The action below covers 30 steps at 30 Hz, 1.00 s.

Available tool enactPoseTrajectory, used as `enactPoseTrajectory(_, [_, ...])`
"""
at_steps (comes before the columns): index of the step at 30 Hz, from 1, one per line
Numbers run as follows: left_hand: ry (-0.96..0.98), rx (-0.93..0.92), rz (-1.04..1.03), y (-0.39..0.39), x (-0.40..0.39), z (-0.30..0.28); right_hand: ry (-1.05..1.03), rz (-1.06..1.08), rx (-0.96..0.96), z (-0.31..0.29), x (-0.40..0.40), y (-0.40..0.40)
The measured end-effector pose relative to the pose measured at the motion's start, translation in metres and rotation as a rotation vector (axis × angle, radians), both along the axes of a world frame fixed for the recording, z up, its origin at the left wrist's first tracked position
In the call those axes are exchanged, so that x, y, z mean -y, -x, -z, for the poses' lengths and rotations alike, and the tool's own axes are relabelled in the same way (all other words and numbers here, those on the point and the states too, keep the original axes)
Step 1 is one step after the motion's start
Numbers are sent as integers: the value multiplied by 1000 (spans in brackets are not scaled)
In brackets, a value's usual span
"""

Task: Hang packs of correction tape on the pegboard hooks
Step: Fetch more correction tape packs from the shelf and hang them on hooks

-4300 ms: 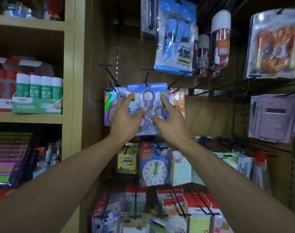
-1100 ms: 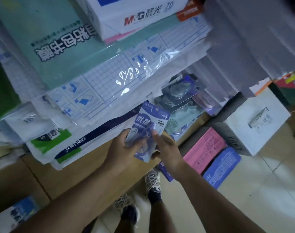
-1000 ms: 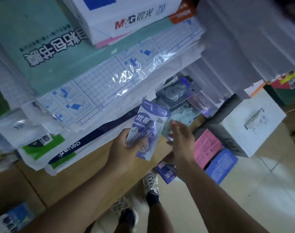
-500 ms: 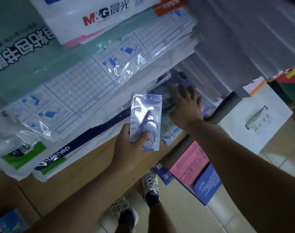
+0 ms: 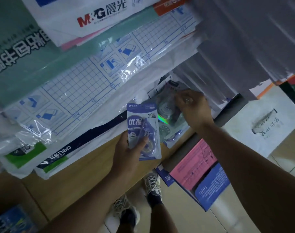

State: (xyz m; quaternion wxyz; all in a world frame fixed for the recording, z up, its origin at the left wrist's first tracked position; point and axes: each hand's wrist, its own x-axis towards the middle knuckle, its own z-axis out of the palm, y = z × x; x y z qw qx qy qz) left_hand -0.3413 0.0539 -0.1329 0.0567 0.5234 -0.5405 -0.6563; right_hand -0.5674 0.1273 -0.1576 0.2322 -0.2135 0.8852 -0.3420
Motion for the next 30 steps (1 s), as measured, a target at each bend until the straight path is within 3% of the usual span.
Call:
enactPoseTrajectory(9, [34, 7, 78, 20, 6, -1, -401, -249, 27, -12, -2, 12])
enactPoseTrajectory(13, [62, 40, 145, 40, 6, -1, -416, -379, -13, -7, -15, 7])
enactPoseTrajectory(21, [50, 137, 80, 74, 6, -1, -270, -329, 41, -19, -36, 9])
enactPoseTrajectory(27, [-104, 157, -19, 80, 0, -3, 4, 74, 342, -4, -46, -1])
enactPoseTrajectory(30, [-169, 143, -47, 86, -3, -9, 189, 112, 403, -14, -39, -20])
